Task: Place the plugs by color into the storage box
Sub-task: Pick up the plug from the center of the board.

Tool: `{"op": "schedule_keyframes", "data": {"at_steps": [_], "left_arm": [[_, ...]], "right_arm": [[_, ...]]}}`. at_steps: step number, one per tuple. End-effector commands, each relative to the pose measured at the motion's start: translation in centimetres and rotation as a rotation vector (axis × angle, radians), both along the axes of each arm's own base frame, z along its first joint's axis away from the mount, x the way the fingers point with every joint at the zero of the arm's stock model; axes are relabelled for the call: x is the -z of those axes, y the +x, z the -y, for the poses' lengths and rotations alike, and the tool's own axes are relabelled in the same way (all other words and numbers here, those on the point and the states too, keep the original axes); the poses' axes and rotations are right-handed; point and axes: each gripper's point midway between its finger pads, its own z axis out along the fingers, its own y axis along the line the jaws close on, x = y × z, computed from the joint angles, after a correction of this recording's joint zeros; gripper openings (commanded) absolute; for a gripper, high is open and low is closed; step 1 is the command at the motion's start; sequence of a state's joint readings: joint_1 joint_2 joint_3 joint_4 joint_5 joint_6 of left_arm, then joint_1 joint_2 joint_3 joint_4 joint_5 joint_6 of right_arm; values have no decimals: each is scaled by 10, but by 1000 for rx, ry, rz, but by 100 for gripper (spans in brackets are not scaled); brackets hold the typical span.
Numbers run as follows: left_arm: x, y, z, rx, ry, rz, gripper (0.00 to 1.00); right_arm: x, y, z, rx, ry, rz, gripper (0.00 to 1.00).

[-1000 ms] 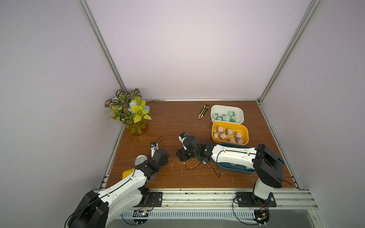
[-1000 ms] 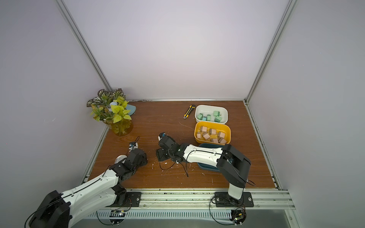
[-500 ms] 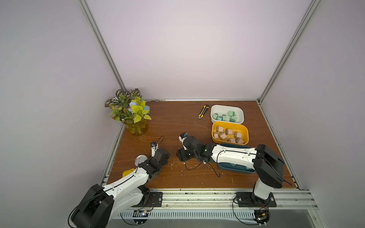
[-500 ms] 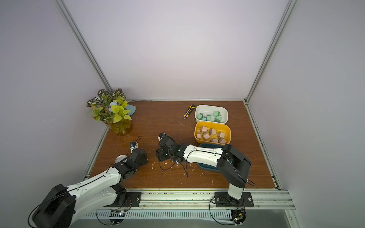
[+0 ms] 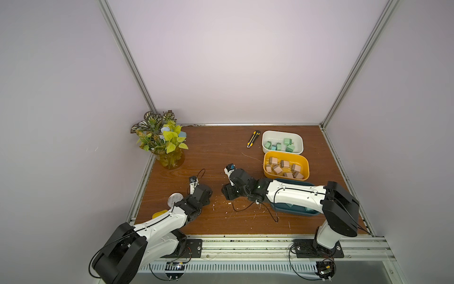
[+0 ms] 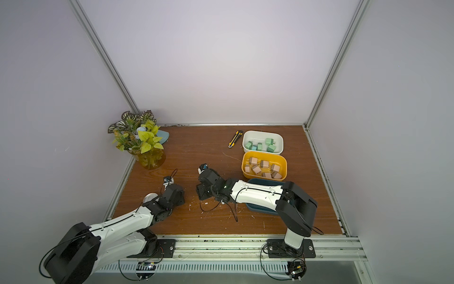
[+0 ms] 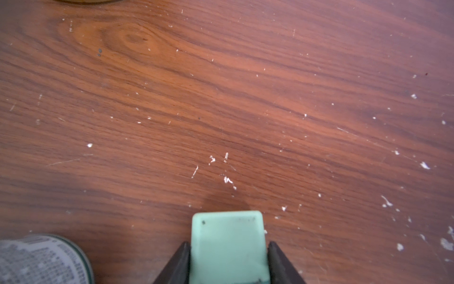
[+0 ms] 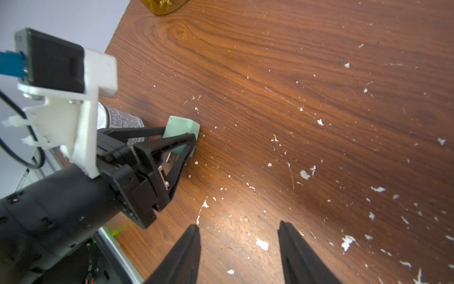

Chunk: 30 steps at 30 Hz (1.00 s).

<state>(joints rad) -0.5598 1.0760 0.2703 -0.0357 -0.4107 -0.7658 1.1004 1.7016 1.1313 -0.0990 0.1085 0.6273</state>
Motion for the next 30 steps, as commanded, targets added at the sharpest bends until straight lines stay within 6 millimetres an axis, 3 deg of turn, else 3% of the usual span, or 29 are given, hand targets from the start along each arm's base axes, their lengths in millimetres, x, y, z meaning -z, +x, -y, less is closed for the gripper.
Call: {"op": "schedule_keyframes", "data": {"at_steps": [1, 8, 19, 25, 30], "left_arm": [[-3, 6, -2, -17, 13, 11, 51], [5, 8, 0, -22, 22, -28, 50], [11, 12, 11, 32, 36, -90, 32], [1, 16, 21, 99, 29, -75, 27], [-21, 32, 33, 136, 21, -35, 27]], "right_arm": [[-21, -1, 5, 5, 21, 40, 56], [-25, 0, 14, 14, 0, 62, 56], [-30, 2, 25, 43, 1, 86, 55], [-44, 10, 35, 67, 0, 119, 55], [-48, 21, 47, 90, 13, 122, 55]]}}
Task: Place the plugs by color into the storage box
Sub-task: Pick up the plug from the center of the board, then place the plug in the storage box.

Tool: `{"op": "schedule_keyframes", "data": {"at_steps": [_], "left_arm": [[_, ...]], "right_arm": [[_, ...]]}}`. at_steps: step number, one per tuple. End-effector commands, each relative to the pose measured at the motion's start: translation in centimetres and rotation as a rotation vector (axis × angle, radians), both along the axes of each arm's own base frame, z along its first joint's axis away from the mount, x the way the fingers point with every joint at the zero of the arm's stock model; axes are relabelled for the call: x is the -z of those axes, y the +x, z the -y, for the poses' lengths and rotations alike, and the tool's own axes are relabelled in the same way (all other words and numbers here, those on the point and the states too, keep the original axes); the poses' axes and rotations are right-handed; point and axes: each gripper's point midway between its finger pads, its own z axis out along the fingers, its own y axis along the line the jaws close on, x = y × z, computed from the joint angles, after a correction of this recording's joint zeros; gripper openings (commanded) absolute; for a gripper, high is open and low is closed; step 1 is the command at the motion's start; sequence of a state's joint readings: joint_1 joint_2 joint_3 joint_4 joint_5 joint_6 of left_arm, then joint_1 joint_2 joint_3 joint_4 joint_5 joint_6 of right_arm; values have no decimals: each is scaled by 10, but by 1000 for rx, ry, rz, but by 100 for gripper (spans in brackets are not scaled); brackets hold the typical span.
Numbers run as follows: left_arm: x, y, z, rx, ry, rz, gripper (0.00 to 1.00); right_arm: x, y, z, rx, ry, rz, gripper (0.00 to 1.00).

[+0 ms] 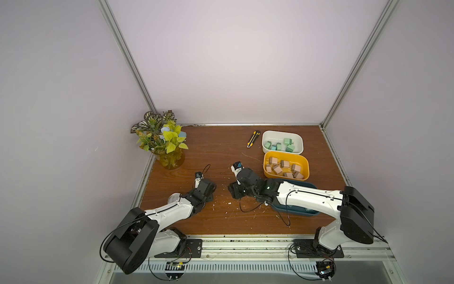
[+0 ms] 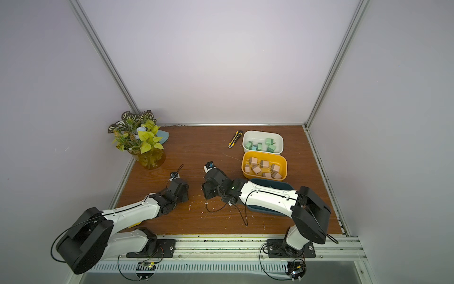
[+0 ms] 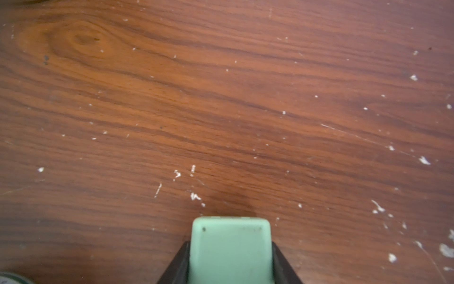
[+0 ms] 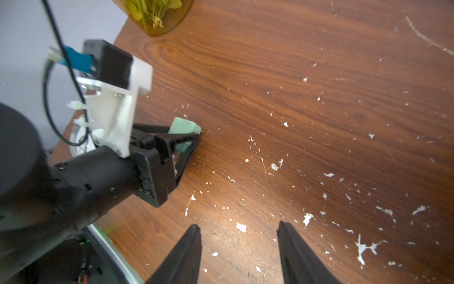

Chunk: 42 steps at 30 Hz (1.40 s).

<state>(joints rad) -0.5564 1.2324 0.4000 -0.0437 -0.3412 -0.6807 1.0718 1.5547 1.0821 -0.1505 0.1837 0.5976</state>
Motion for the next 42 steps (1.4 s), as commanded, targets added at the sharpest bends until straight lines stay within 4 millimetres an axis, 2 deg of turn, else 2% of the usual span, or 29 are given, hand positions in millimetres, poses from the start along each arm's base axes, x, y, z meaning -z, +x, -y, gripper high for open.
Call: {"op": "schedule_keyframes", "data": {"at_steps": [1, 7, 10, 14, 17, 21, 26, 30, 33, 37, 42], "left_arm": [[-24, 15, 12, 46, -16, 36, 27], [-57, 46, 40, 94, -58, 94, 27], [-73, 65, 64, 145, -74, 125, 29], [-81, 90, 110, 238, -52, 138, 29], [-86, 113, 147, 308, -62, 130, 29], [-113, 150, 201, 392, -139, 171, 29], [-141, 190, 261, 475, -154, 223, 30], [-143, 204, 301, 532, -140, 240, 30], [-145, 215, 324, 555, -155, 268, 29], [-145, 229, 344, 568, -183, 276, 29], [-136, 238, 372, 605, -296, 319, 26]], "right_arm": [[-13, 13, 15, 35, 7, 40, 55], [-19, 44, 52, 114, 14, 55, 56], [-24, 65, 75, 187, 49, 66, 56], [-35, 87, 100, 246, 81, 101, 56], [-35, 103, 119, 279, 51, 130, 56], [-33, 124, 150, 342, 40, 157, 55], [-32, 146, 183, 410, 66, 177, 54], [-26, 160, 214, 506, 80, 191, 52], [-14, 167, 235, 562, 79, 180, 51], [-3, 173, 250, 578, 87, 129, 49], [3, 168, 271, 621, 77, 141, 49]]}}
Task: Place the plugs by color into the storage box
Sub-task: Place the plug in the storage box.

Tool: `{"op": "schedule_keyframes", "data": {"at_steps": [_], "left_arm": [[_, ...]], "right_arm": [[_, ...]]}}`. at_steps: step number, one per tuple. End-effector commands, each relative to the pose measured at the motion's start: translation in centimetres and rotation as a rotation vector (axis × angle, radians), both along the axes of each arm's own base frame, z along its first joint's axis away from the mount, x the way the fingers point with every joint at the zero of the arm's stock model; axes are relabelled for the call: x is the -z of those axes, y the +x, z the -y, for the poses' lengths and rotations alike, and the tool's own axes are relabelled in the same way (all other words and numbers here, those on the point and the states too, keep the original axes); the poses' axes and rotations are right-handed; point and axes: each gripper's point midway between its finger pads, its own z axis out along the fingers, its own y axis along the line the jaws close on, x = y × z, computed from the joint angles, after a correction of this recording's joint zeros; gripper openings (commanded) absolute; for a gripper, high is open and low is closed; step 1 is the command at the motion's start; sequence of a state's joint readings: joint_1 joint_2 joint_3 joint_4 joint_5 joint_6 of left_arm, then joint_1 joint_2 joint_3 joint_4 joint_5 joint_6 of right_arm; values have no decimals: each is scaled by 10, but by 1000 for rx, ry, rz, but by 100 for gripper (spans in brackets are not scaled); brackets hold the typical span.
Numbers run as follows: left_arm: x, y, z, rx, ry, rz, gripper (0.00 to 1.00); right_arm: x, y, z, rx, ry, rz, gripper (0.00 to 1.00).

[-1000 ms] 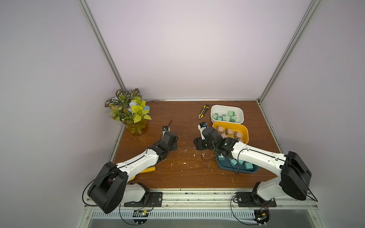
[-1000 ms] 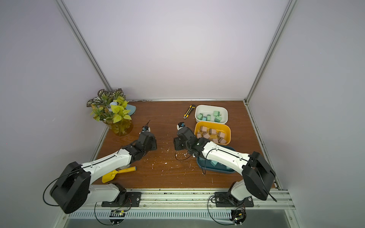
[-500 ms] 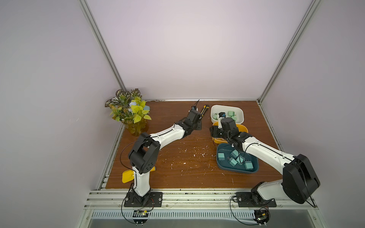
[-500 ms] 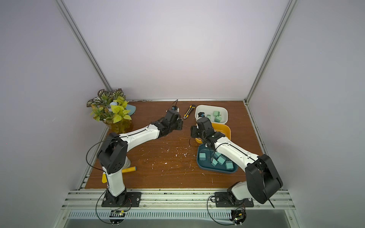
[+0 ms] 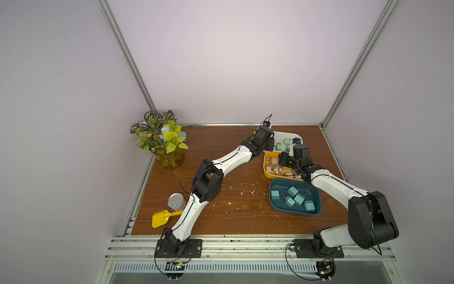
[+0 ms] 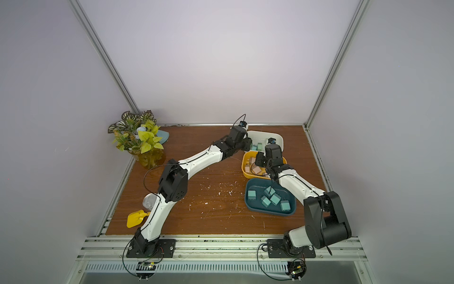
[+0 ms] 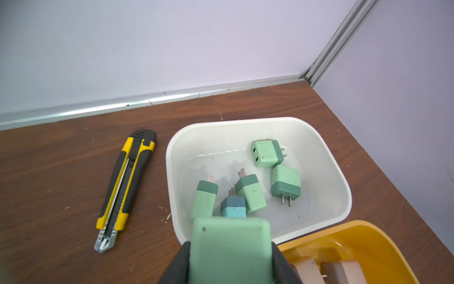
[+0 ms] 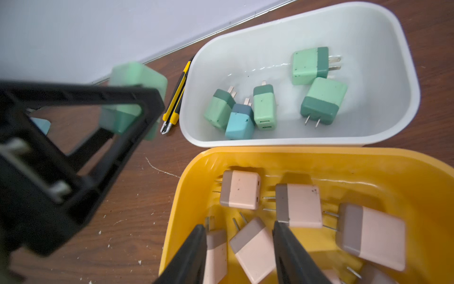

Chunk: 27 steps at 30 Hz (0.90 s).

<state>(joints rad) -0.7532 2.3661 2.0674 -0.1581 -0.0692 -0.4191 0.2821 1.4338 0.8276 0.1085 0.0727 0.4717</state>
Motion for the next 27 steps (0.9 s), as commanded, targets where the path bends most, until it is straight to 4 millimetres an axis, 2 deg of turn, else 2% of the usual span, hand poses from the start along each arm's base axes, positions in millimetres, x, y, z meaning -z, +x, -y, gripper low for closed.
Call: {"op": "schedule_keyframes", "data": {"at_steps": [1, 6, 9, 13, 16, 19, 22, 27], "left_arm": [[-6, 6, 25, 54, -107, 13, 25], [-2, 18, 50, 73, -203, 0, 22], [6, 26, 57, 61, -241, 12, 22], [21, 37, 59, 23, -246, 24, 45], [20, 39, 60, 20, -246, 38, 53], [10, 38, 59, 21, -232, 64, 60], [-8, 36, 58, 23, -218, 102, 66], [-45, 28, 51, 38, -205, 144, 65]], "right_arm": [[-6, -1, 10, 10, 25, 38, 49], [-1, 1, 31, 37, 67, 33, 49], [0, 2, 40, 45, 70, 32, 49], [3, 3, 45, 46, 84, 28, 49], [3, 3, 45, 36, 105, 22, 50], [1, 4, 41, 10, 134, 16, 50], [-2, 3, 38, -3, 155, 15, 50], [-15, -1, 34, -21, 175, 21, 50]]}}
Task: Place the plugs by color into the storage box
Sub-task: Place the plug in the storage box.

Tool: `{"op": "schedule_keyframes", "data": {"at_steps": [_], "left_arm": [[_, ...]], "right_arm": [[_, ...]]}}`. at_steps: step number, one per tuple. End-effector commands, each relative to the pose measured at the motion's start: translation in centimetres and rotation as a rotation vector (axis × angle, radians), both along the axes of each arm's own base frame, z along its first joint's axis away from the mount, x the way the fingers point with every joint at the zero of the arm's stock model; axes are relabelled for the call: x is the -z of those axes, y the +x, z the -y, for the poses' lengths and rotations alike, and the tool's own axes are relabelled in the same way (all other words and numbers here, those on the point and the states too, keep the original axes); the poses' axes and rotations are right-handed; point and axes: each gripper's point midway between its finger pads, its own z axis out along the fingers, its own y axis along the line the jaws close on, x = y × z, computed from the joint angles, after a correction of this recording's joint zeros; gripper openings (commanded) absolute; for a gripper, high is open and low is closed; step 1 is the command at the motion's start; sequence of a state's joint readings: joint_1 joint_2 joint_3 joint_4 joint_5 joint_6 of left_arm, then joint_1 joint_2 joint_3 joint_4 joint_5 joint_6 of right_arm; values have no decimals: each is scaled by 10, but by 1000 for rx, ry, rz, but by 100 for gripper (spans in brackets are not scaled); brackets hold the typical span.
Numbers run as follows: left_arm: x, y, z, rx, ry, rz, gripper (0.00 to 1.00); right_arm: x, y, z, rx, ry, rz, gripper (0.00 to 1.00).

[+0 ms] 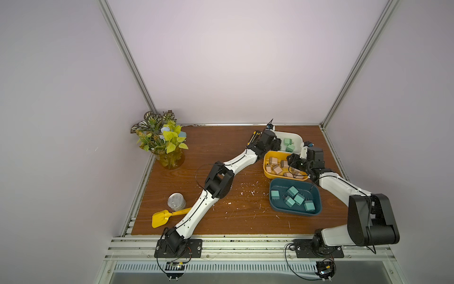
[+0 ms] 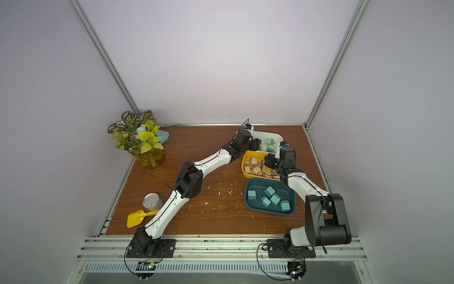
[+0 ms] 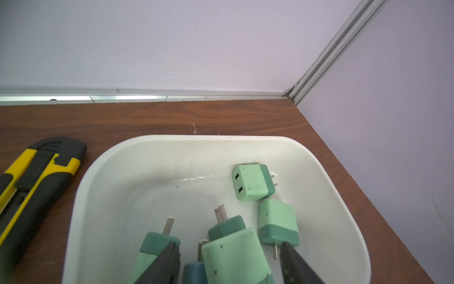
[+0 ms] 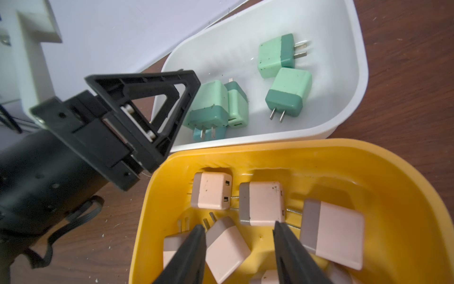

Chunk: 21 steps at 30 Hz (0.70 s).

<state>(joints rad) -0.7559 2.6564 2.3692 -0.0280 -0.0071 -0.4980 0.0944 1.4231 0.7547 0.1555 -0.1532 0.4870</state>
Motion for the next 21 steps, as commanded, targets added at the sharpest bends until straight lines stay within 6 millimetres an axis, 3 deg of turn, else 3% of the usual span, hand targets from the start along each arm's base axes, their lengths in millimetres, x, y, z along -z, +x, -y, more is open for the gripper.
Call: {"op": "schedule_keyframes", "data": {"at_steps": [1, 6, 8, 11, 16, 21], "left_arm": [[-84, -12, -5, 5, -27, 113, 64], [-137, -44, -49, -38, -33, 183, 62], [-159, -64, -76, -66, -41, 224, 61], [-175, -90, -117, -115, -14, 277, 61], [-157, -135, -191, -205, 130, 297, 61], [-131, -170, -276, -346, 212, 350, 60]], "right_arm": [[-36, 1, -6, -34, 34, 66, 51], [-59, -8, -1, -33, -10, 66, 53], [-69, -13, 4, -18, -35, 78, 57], [-76, -16, 11, -15, -91, 100, 65], [-58, -23, 40, 61, -239, 57, 69], [-40, -42, 63, 162, -262, 80, 69]]}}
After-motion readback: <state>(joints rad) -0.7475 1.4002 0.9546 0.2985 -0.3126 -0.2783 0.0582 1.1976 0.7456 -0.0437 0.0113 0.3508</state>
